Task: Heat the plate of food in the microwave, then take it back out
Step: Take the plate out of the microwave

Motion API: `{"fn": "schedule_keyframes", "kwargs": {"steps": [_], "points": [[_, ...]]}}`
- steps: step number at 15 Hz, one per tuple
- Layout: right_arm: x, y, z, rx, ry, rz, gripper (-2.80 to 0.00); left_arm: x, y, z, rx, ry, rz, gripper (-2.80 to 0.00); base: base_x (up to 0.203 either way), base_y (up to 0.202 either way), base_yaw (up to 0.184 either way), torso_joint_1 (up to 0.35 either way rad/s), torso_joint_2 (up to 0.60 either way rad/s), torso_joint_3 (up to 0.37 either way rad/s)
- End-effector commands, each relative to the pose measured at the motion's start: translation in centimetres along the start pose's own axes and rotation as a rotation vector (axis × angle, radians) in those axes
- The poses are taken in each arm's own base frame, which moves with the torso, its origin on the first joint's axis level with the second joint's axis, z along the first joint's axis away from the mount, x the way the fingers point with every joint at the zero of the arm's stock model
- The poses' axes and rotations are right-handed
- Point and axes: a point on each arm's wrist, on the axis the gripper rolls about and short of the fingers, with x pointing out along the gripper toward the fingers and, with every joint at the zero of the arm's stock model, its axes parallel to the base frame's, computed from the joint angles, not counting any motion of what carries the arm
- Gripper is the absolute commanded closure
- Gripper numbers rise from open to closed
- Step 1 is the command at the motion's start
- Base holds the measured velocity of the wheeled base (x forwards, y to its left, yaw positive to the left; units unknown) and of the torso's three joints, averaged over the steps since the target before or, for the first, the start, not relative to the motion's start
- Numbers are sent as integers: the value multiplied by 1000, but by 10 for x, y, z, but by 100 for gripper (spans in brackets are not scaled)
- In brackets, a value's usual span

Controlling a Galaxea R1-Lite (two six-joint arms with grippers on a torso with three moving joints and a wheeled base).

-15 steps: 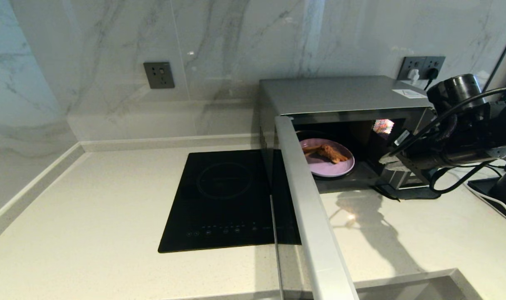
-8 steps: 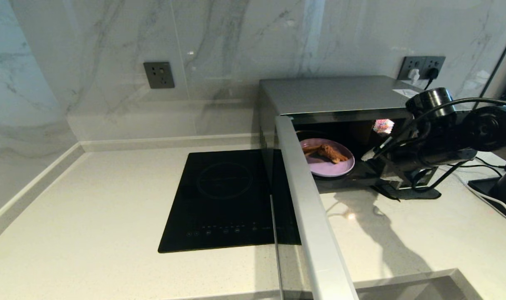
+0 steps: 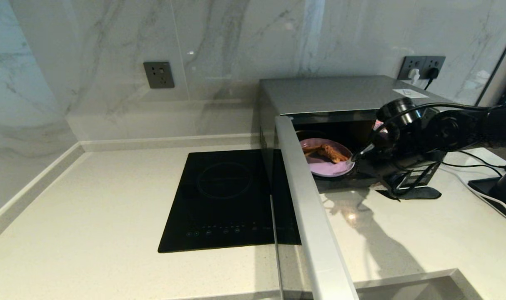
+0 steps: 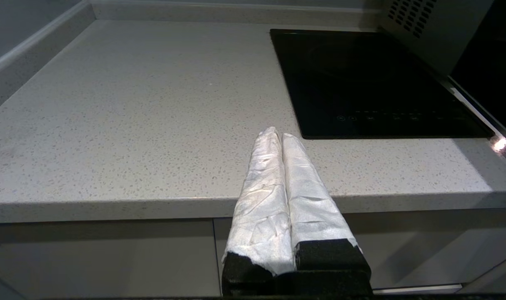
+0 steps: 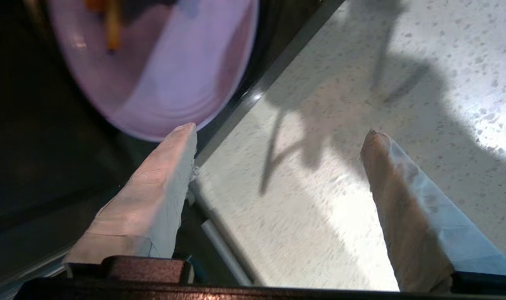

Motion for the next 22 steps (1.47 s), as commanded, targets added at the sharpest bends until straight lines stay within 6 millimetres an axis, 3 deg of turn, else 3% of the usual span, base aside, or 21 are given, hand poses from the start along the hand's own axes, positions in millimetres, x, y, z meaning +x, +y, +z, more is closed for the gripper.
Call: {"fn": "schedule_keyframes", "kwargs": {"steps": [1,9,22], "points": [[18,4,-16,-24,-23,-57,-280,0,0,0,-1,1,1,0,0,0,0,0,0,0],[58,6,-19,-25,-66,15,-280,0,0,0,-1,1,1,0,0,0,0,0,0,0],[67,-3,-23,-38,-50,-22,-280,0,0,0,-1,1,1,0,0,0,0,0,0,0]]}}
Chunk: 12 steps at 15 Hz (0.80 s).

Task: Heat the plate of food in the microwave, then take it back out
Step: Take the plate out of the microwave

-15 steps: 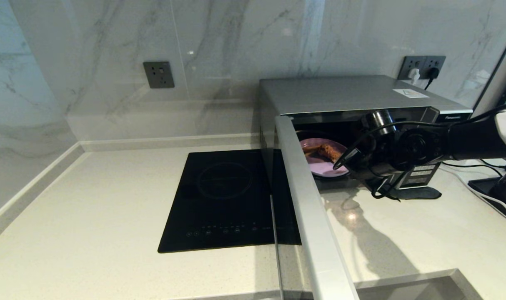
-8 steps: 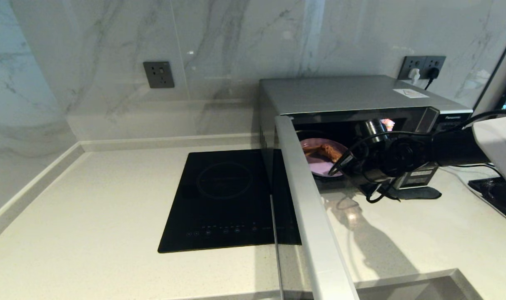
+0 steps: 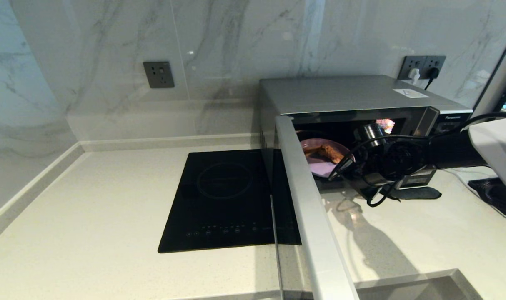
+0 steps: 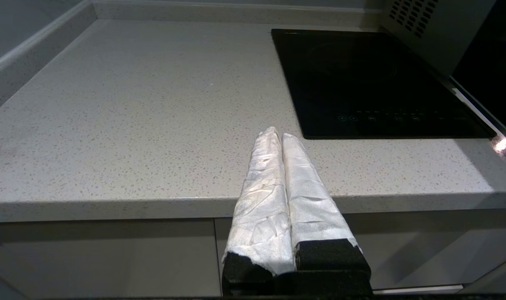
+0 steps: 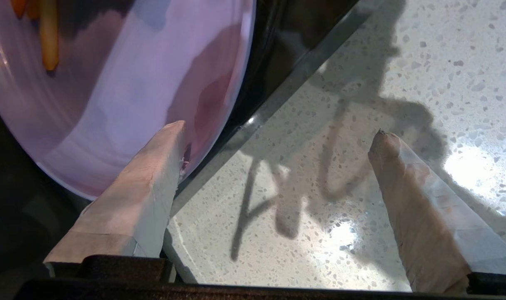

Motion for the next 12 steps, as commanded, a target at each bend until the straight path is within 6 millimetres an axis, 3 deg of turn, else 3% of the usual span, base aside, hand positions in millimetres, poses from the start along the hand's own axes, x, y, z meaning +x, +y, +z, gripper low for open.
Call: {"fn": "schedule_keyframes", "kwargs": {"steps": [1,12], "points": [[-2,-2,-1,4,3,-8,-280,0,0,0,-1,1,0,0,0,0,0,0,0,0],[-23,-9,-2,5,-1,-11,-280,0,0,0,-1,1,1,0,0,0,0,0,0,0]]}}
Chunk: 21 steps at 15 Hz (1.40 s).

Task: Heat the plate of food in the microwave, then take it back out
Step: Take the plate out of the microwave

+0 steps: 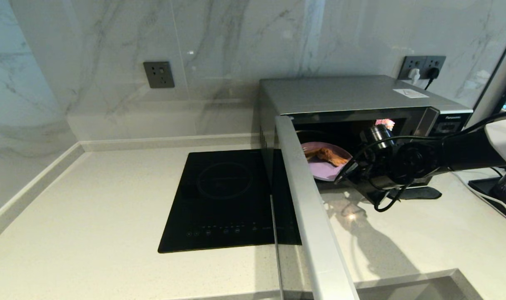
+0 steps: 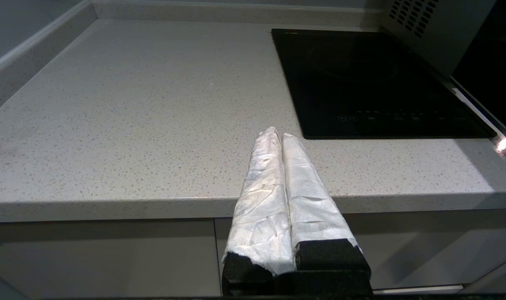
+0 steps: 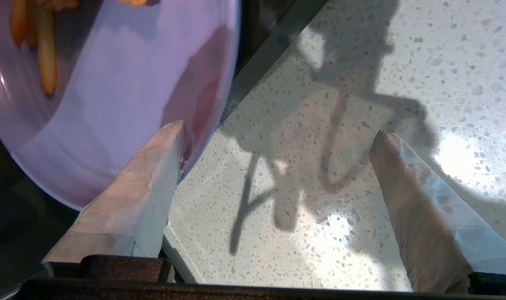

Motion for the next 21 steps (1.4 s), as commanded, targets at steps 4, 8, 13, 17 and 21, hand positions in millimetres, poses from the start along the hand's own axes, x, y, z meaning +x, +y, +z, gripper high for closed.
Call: {"fn": "schedule_keyframes", "kwargs": {"steps": [4,8,13,17,21], "points": [[-9,7,6,3,-22,38,-280,0,0,0,-1,1,1,0,0,0,0,0,0,0],[-15,18,14,15,-45,79,-280,0,0,0,-1,1,1,0,0,0,0,0,0,0],[-40,35,31,150,-25,59,-280,0,0,0,-1,1,1,0,0,0,0,0,0,0],[-42,40,33,226,33,-8,-280,0,0,0,-1,1,1,0,0,0,0,0,0,0],[-29,35,28,231,57,-58,-280,0,0,0,-1,1,1,0,0,0,0,0,0,0]]}}
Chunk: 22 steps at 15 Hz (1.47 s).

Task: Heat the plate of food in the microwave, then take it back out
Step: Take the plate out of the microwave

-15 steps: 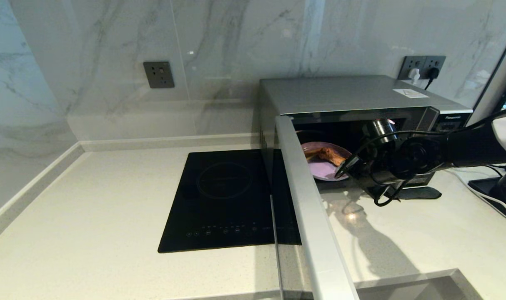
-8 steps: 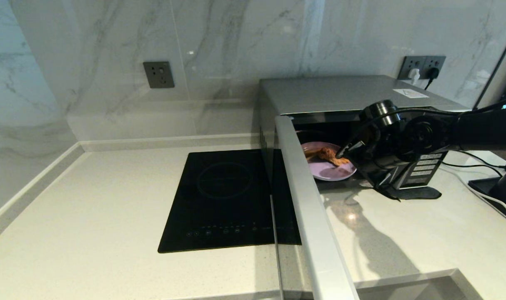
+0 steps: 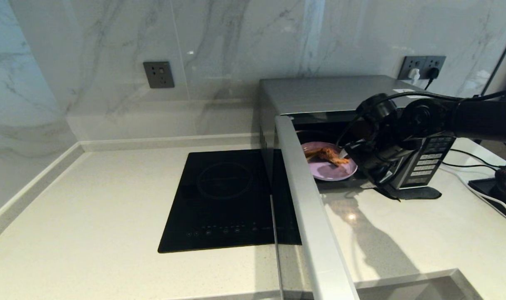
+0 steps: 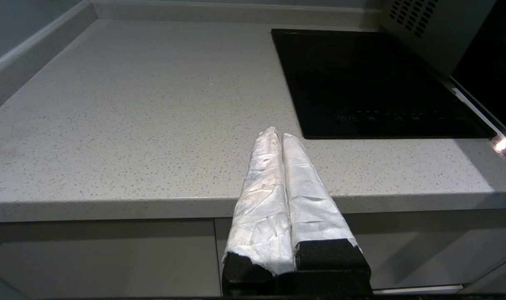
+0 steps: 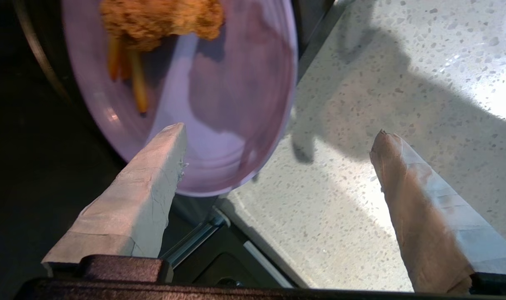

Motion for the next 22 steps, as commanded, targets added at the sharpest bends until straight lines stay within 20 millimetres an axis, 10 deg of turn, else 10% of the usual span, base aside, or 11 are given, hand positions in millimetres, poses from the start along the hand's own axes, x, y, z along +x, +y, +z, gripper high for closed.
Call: {"fn": "schedule_keyframes", "kwargs": {"steps": [1,12,13,22], "points": [[13,-3,-2,-2,7,-32,-280,0,0,0,-1,1,0,0,0,0,0,0,0,0],[33,-9,-8,-44,52,-66,-280,0,0,0,-1,1,0,0,0,0,0,0,0,0],[34,-9,-8,-44,53,-65,0,0,0,0,-1,1,0,0,0,0,0,0,0,0],[38,-9,-10,-45,102,-44,0,0,0,0,-1,1,0,0,0,0,0,0,0,0]]}}
